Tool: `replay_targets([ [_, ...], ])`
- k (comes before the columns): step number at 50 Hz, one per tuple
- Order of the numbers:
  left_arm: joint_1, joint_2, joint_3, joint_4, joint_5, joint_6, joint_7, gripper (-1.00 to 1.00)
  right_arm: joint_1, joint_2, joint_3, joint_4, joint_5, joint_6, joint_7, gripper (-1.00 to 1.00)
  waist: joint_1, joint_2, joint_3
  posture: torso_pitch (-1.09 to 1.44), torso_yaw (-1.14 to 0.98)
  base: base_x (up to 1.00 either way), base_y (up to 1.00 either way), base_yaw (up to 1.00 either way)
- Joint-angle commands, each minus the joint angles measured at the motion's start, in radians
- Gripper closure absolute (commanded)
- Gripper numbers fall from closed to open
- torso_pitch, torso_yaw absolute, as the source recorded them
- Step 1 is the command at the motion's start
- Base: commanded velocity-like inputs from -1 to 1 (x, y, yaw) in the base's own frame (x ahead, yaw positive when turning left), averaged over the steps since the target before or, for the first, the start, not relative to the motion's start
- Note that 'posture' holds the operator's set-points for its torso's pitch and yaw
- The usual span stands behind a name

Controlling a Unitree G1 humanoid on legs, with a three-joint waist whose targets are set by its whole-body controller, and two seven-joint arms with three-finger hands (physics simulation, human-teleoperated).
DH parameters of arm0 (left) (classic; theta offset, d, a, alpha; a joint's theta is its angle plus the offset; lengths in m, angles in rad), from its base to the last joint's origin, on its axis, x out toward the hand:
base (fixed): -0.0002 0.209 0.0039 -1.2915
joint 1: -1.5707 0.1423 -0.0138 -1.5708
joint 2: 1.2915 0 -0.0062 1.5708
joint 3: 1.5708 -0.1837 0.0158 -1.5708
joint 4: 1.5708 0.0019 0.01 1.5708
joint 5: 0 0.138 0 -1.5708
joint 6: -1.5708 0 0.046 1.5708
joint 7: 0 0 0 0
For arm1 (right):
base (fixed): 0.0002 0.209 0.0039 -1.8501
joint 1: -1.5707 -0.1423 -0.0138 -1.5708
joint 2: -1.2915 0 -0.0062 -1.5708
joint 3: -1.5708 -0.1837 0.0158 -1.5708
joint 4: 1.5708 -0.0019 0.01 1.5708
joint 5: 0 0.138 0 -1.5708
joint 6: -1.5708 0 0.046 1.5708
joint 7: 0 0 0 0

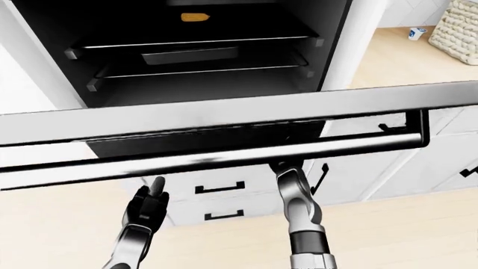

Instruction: Close the oven door.

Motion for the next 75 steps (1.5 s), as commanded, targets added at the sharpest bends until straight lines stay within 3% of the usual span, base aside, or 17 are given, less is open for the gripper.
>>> replay_targets([
  [1, -0.017, -0.001, -0.005, -0.038, 0.009, -0.026, -0.032, -1.00, -0.057, -0.009, 0.014, -0.133, 0.002, -0.021, 0.035, -1.00, 0.003, -0.004, -0.029, 0.00, 0.00, 0.00, 0.00, 0.00],
  [6, -0.022, -0.001, -0.009, -0.027, 0.031, -0.063, -0.095, -1.00, -0.068, -0.008, 0.031, -0.283, 0.012, 0.041, -0.024, -1.00, 0.001, -0.002, -0.027, 0.00, 0.00, 0.00, 0.00, 0.00],
  [21, -0.031, -0.001, -0.016, -0.008, 0.050, -0.120, -0.227, -1.00, -0.102, -0.009, 0.040, -0.427, 0.029, 0.109, -0.091, -1.00, -0.006, 0.004, -0.034, 0.00, 0.00, 0.00, 0.00, 0.00],
  [32, -0.033, -0.002, -0.016, -0.004, 0.059, -0.133, -0.243, -1.00, -0.108, -0.016, 0.045, -0.556, 0.044, 0.147, -0.138, -1.00, -0.007, 0.001, -0.047, 0.00, 0.00, 0.00, 0.00, 0.00],
  [58, -0.034, -0.002, -0.017, -0.001, 0.068, -0.144, -0.245, -1.00, -0.138, -0.031, 0.052, -0.649, -0.001, 0.202, -0.184, -1.00, -0.005, 0.003, -0.055, 0.00, 0.00, 0.00, 0.00, 0.00],
  [59, -0.035, -0.002, -0.017, 0.000, 0.069, -0.146, -0.246, -1.00, -0.372, -0.062, -0.009, -0.152, -0.073, 0.047, 0.051, -1.00, -0.005, 0.003, -0.055, 0.00, 0.00, 0.00, 0.00, 0.00],
  [60, -0.035, -0.002, -0.017, 0.000, 0.069, -0.146, -0.246, -1.00, -0.506, -0.089, -0.027, 0.146, -0.094, -0.064, 0.174, -1.00, -0.007, 0.005, -0.044, 0.00, 0.00, 0.00, 0.00, 0.00],
  [61, -0.035, -0.002, -0.017, 0.000, 0.070, -0.148, -0.248, -1.00, -0.536, -0.100, -0.026, 0.215, -0.094, -0.095, 0.197, -1.00, -0.026, 0.010, -0.048, 0.00, 0.00, 0.00, 0.00, 0.00],
  [63, -0.035, -0.003, -0.017, 0.001, 0.070, -0.150, -0.251, -1.00, -0.533, -0.109, -0.014, 0.227, -0.093, -0.105, 0.192, -1.00, -0.031, 0.013, -0.043, 0.00, 0.00, 0.00, 0.00, 0.00],
  [64, -0.035, -0.002, -0.018, 0.001, 0.071, -0.151, -0.251, -1.00, -0.592, -0.134, -0.016, 0.217, -0.082, -0.056, 0.143, -1.00, -0.031, 0.011, -0.049, 0.00, 0.00, 0.00, 0.00, 0.00],
  [65, -0.035, -0.003, -0.017, 0.002, 0.073, -0.153, -0.250, -1.00, -0.625, -0.146, -0.018, 0.251, -0.089, -0.073, 0.159, -1.00, -0.026, 0.009, -0.053, 0.00, 0.00, 0.00, 0.00, 0.00],
  [69, -0.035, -0.001, -0.018, 0.001, 0.073, -0.149, -0.252, -1.00, -0.651, -0.166, -0.017, 0.284, -0.106, -0.053, 0.140, -1.00, -0.022, 0.010, -0.039, 0.00, 0.00, 0.00, 0.00, 0.00],
  [70, -0.035, -0.002, -0.018, 0.001, 0.073, -0.150, -0.252, -1.00, -0.698, -0.176, -0.021, 0.332, -0.109, -0.051, 0.141, -1.00, -0.020, 0.011, -0.037, 0.00, 0.00, 0.00, 0.00, 0.00],
  [73, -0.035, -0.002, -0.018, 0.001, 0.073, -0.148, -0.251, -1.00, -0.710, -0.174, -0.021, 0.363, -0.112, -0.063, 0.154, -1.00, -0.020, 0.010, -0.033, 0.00, 0.00, 0.00, 0.00, 0.00],
  [75, -0.035, -0.002, -0.018, 0.001, 0.073, -0.148, -0.249, -1.00, -0.690, -0.173, -0.020, 0.287, -0.099, -0.027, 0.110, -1.00, -0.020, 0.008, -0.031, 0.00, 0.00, 0.00, 0.00, 0.00],
])
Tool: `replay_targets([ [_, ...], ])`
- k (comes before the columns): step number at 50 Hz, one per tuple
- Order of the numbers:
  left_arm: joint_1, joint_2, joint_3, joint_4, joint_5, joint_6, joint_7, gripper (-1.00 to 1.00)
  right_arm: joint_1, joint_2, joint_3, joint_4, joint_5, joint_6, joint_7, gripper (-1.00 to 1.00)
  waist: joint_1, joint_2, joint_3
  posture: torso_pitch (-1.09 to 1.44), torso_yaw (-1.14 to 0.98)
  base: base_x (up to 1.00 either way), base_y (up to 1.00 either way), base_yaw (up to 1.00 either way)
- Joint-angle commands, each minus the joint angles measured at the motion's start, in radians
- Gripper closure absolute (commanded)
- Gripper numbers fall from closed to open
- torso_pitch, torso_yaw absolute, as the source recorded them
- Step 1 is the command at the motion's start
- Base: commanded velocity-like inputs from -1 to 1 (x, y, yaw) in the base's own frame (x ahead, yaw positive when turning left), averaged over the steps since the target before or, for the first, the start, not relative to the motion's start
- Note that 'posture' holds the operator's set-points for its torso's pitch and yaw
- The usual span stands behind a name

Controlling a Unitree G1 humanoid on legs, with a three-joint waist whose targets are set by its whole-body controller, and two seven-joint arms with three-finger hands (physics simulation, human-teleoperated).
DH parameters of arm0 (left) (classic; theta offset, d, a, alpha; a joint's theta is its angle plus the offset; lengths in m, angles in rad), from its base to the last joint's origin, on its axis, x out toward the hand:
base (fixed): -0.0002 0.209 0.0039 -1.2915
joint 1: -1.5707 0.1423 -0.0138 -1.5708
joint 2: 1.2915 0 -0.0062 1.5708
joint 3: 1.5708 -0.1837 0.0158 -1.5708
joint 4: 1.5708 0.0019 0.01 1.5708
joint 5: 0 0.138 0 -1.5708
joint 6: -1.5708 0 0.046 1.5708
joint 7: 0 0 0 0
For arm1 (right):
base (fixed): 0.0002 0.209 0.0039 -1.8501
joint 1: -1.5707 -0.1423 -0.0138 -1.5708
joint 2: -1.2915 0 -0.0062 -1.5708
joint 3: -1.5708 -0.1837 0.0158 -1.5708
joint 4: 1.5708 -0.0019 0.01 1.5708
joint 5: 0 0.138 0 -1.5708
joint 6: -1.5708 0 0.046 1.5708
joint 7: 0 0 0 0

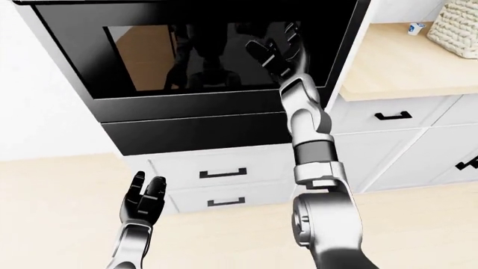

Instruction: Close the oven door.

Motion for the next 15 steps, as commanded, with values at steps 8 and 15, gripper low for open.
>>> replay_targets([
  [8, -0.022, 0.000, -0.009, -0.048, 0.004, -0.014, -0.016, -1.00, 0.063, 0.013, 0.009, -0.183, 0.039, 0.013, -0.026, -1.00, 0.008, -0.002, -0.024, 0.00, 0.00, 0.00, 0.00, 0.00],
  [15, -0.022, 0.000, -0.009, -0.048, 0.008, -0.013, -0.018, -1.00, 0.073, 0.019, 0.020, -0.282, 0.051, 0.042, -0.048, -1.00, 0.011, -0.003, -0.020, 0.00, 0.00, 0.00, 0.00, 0.00],
])
